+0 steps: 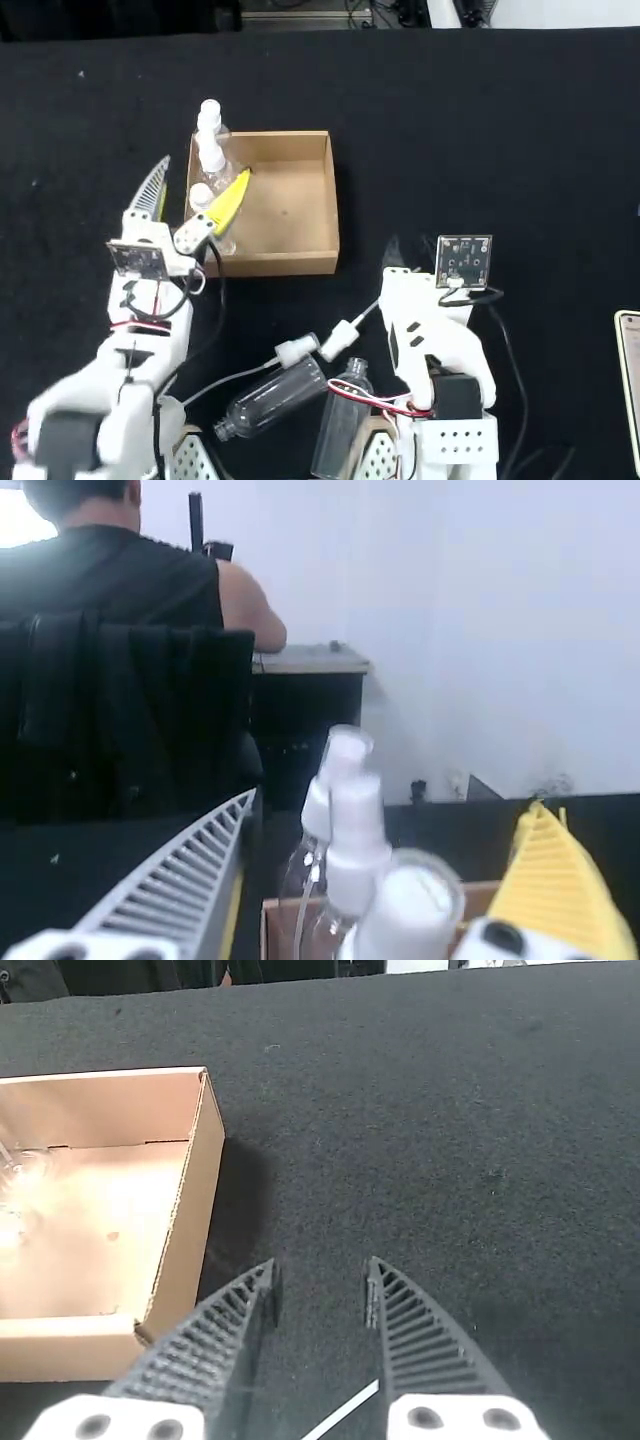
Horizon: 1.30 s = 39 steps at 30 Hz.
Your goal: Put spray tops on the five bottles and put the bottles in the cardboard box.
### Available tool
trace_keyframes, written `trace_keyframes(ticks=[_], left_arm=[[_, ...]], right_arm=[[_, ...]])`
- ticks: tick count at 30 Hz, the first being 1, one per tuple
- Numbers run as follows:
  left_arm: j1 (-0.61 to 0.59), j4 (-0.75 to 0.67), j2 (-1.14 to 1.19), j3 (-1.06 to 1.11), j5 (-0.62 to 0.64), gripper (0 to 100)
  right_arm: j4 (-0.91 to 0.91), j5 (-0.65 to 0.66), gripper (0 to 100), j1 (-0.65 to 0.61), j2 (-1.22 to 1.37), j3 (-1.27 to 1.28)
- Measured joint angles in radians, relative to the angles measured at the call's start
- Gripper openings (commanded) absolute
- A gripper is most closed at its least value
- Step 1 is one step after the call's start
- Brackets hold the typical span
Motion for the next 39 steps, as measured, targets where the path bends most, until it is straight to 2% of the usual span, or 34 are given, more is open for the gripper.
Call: trace_keyframes(ticks=[4,7,13,16,21,23,29,30,35,39], left_arm=[[-0.002,0.226,-0.227,-0.009,0.0,36],[-0.006,0.488,-0.405,-0.071,0.002,36],[-0.012,1.119,-0.652,-0.292,0.002,36],[-0.087,1.297,-0.667,-0.379,0.002,36],[-0.272,1.344,-0.667,-0.463,0.002,36],[-0.348,1.346,-0.667,-0.473,0.002,33],[-0.591,1.346,-0.667,-0.387,0.002,3],[-0.612,1.346,-0.667,-0.345,0.002,3],[-0.675,1.346,-0.698,-0.12,0.002,18],[-0.712,1.361,-0.801,0.009,0.002,24]], right_arm=[[0.0,0.0,11.3,0.0,0.0,0.0],[0.0,0.0,11.3,0.0,0.0,0.0],[0.0,0.0,11.3,0.0,0.0,0.0],[0.0,0.0,11.3,0.0,0.0,0.0],[0.0,0.0,11.3,0.0,0.0,0.0],[0.0,0.0,11.3,0.0,0.0,0.0],[0.0,0.0,11.2,0.0,0.0,0.0],[0.0,0.0,11.2,0.0,0.0,0.0],[0.0,0.0,11.3,0.0,0.0,0.0],[0.0,0.0,11.3,0.0,0.0,0.0]])
